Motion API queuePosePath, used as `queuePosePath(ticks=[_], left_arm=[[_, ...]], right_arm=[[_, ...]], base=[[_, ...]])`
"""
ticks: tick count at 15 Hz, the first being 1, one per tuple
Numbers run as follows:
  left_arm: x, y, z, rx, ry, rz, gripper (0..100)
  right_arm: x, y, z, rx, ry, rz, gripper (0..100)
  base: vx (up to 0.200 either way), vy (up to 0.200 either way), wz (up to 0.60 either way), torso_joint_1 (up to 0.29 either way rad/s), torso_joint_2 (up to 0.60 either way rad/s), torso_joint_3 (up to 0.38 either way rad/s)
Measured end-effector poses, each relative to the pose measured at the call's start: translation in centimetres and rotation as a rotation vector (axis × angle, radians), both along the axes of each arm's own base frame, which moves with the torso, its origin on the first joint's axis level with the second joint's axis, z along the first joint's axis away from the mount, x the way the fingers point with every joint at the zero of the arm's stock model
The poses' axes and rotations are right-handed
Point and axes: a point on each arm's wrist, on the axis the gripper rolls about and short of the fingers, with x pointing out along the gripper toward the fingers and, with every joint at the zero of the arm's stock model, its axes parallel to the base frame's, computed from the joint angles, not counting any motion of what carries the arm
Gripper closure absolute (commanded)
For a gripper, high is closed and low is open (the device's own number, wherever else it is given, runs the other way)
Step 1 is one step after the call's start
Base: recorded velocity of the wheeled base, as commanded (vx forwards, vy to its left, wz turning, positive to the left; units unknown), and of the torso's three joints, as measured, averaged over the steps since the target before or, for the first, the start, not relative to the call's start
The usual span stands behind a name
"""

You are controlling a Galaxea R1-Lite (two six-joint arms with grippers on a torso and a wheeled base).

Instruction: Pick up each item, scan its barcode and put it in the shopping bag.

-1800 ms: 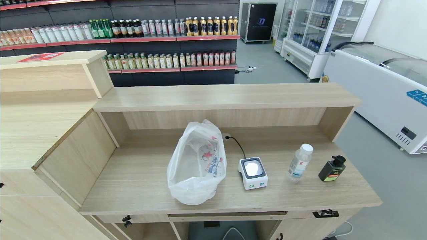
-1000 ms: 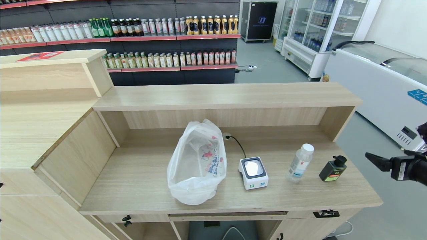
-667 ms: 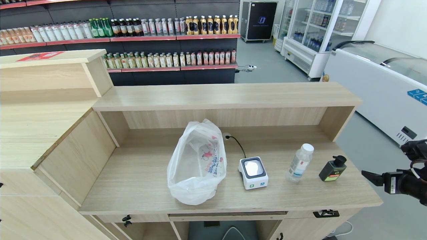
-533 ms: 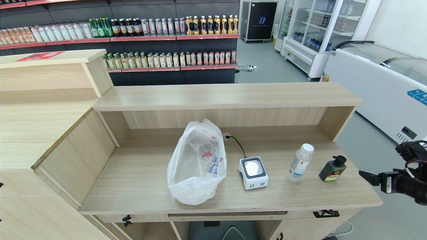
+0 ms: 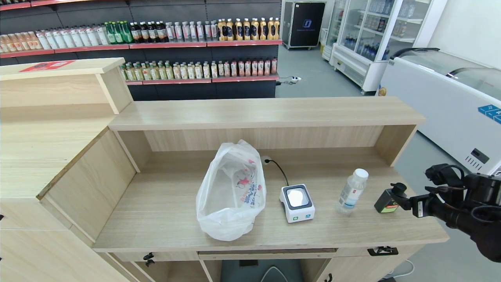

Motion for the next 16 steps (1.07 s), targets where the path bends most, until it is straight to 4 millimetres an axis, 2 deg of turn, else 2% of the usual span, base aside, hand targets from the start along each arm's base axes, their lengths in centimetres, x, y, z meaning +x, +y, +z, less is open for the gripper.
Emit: queuePosePath(ticks=[6,16], left_arm=[[0.0,0.0,0.0,0.0,0.0,-0.001,0],[0.0,0.0,0.0,0.0,0.0,-0.001,0]], right_arm=[[1.6,0.5,-3.0,-0.018,0.029,0.123,0],[4.7,2.4,-5.3,-0.011,-0.037,0.272,0]], base=[[0.0,0.0,0.0,0.0,0.0,0.0],[0.0,0.0,0.0,0.0,0.0,0.0]])
